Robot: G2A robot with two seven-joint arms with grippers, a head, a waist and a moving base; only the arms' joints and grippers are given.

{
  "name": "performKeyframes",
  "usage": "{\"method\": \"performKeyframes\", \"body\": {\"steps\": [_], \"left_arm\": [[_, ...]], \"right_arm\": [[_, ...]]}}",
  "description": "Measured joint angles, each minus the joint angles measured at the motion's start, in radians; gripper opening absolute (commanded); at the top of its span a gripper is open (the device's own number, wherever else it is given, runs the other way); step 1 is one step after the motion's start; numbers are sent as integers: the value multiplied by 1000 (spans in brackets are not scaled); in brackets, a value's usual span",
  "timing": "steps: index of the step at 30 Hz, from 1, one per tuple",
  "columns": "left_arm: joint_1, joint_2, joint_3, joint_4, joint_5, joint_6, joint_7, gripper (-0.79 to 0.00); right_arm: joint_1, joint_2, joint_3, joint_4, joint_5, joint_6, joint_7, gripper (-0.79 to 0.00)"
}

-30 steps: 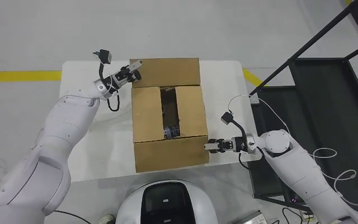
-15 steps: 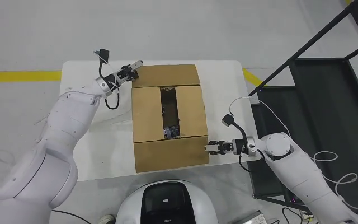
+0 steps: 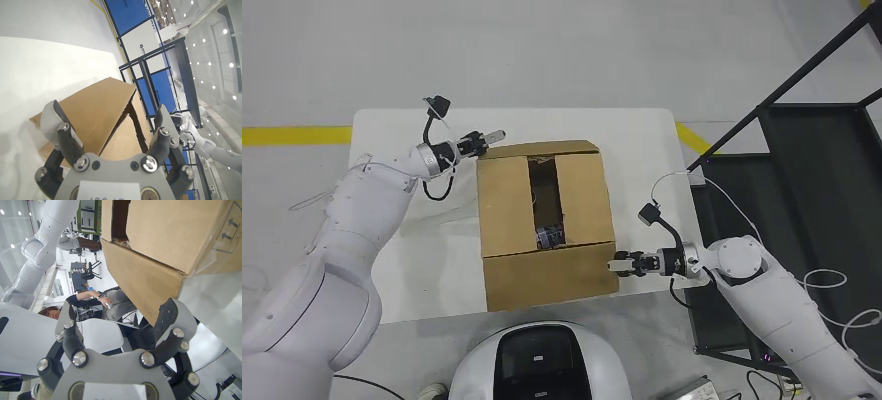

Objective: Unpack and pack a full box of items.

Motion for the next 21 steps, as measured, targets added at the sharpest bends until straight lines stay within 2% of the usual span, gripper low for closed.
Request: {"method": "performKeyframes", "body": {"steps": [7,11,13,18,21], "left_arm": [[-12,38,-72,41,-81,-109,7,0],[10,72,-114,34,-140,-156,-76,0],[41,91,-125,-9,-156,-147,-126,0],[147,147,-124,-191,-139,-120,-144,0],[186,173,-131,-269,-145,-94,-172,0]], "right_arm": [[-12,3,19,-14,-4,-7,-1,0],[-36,9,48,-37,-11,-10,-5,0],[-55,13,68,-57,-14,-8,-8,0],[-105,23,129,-117,-13,1,-24,0],[-136,29,169,-145,-7,5,-34,0]]}}
